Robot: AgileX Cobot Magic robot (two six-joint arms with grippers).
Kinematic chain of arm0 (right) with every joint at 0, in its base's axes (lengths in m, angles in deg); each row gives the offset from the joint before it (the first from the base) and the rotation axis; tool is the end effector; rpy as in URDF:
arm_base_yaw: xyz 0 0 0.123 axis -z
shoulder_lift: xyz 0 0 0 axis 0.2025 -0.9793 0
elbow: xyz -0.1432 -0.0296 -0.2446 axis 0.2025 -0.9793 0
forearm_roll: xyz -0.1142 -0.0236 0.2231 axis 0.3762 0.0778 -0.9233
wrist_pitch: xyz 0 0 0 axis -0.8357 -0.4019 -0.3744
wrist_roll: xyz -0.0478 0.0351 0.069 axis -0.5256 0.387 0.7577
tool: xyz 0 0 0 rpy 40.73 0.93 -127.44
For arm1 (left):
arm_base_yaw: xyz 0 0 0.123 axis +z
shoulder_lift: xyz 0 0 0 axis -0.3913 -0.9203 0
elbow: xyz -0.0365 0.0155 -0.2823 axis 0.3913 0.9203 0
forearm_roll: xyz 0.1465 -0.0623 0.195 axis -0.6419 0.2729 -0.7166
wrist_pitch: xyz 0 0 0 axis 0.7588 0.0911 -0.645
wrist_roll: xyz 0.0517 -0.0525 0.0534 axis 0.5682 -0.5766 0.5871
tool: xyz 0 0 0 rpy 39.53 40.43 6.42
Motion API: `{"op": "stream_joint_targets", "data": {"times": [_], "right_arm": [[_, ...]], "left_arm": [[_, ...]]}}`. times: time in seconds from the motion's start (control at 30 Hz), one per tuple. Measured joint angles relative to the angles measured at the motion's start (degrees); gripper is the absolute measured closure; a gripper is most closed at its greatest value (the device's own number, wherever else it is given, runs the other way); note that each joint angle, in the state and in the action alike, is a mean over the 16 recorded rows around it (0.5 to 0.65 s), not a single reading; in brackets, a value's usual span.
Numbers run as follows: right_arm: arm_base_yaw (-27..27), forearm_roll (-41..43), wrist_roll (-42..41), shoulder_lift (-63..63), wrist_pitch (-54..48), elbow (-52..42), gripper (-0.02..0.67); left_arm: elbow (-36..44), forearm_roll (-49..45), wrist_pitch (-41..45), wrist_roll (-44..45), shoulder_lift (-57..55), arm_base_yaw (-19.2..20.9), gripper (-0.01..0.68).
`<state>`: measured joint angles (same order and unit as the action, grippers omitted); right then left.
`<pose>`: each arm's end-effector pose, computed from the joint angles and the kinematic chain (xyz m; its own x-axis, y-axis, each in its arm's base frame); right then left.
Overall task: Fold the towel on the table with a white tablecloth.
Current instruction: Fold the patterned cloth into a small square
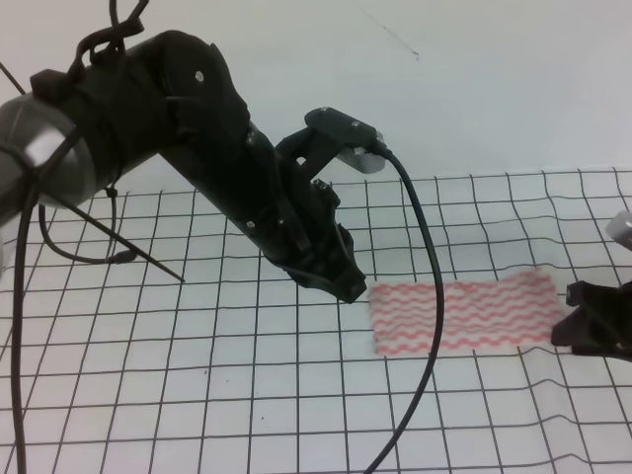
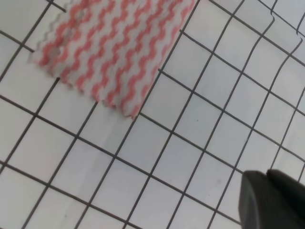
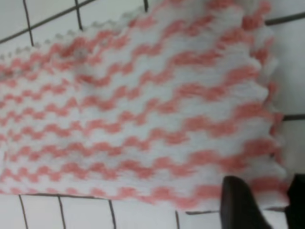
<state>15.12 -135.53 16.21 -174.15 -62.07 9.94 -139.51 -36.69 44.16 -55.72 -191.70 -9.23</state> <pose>0.3232 0.0221 0.1222 -0.9344 0.2701 -0.2324 0.1248 0.8589 0.4967 0.2990 -0.2383 0.3111 -0.5282 0.6745 -0.5158 0.8473 0.4579 -0.2690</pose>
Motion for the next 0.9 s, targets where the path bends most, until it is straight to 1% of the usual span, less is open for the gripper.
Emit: {"op": "stream_joint_targets", "data": {"times": [0.3, 0.5, 0.67, 0.9], "right_arm": [[0.00, -0.46, -1.13, 1.82, -1.09, -0.18, 0.505], [0.00, -0.25, -1.20, 3.42, -1.29, -0.28, 0.532], [0.00, 0.33, -1.05, 4.07, -1.00, -0.28, 0.524], [0.00, 1.47, -0.42, 4.12, 0.14, -0.28, 0.450]], "left_arm": [[0.00, 0.07, 0.08, 0.00, 0.00, 0.00, 0.673], [0.00, 0.14, 0.25, 0.00, 0.00, 0.00, 0.673], [0.00, 0.19, 0.45, 0.00, 0.00, 0.00, 0.673], [0.00, 0.22, 0.61, 0.00, 0.00, 0.00, 0.673]]}}
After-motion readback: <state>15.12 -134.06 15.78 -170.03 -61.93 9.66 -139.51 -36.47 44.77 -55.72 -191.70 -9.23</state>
